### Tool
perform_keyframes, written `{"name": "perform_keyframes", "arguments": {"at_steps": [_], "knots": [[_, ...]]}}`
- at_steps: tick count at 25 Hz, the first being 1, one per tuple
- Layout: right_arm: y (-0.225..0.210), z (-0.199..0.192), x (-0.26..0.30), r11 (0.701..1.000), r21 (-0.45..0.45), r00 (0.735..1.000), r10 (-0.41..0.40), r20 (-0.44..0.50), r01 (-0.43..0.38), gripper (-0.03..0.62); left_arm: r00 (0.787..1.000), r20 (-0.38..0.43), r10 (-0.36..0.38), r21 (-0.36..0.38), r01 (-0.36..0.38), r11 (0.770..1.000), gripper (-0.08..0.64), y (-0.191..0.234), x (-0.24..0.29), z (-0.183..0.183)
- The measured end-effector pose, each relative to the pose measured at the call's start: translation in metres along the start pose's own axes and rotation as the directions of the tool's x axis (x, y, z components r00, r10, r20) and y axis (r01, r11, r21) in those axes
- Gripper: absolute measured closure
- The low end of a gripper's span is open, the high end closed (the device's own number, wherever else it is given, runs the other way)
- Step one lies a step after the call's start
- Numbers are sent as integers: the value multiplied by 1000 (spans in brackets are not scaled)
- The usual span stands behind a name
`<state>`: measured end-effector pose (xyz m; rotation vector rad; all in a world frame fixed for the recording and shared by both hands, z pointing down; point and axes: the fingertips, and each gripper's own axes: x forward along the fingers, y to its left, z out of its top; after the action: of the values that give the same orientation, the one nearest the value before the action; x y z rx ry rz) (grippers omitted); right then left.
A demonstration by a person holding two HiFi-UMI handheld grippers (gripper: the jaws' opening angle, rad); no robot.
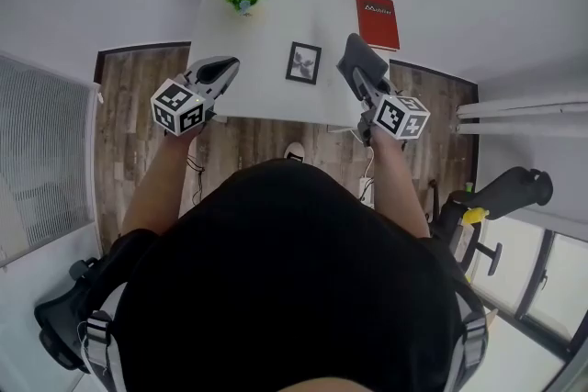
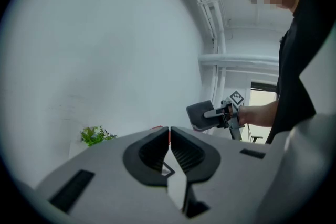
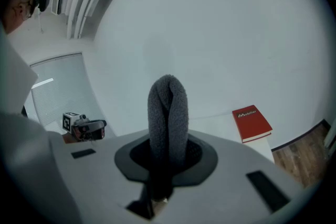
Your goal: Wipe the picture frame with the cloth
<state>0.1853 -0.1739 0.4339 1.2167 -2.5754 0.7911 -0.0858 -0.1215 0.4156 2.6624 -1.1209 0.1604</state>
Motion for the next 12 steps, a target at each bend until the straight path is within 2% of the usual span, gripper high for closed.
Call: {"name": "perform_keyframes", "arguments": {"at_steps": [12], "knots": [[-54,25,50,997,-17,995,73,-70,-74,549,996,-4,90,-26,-90,996,540,20,49,6]]}}
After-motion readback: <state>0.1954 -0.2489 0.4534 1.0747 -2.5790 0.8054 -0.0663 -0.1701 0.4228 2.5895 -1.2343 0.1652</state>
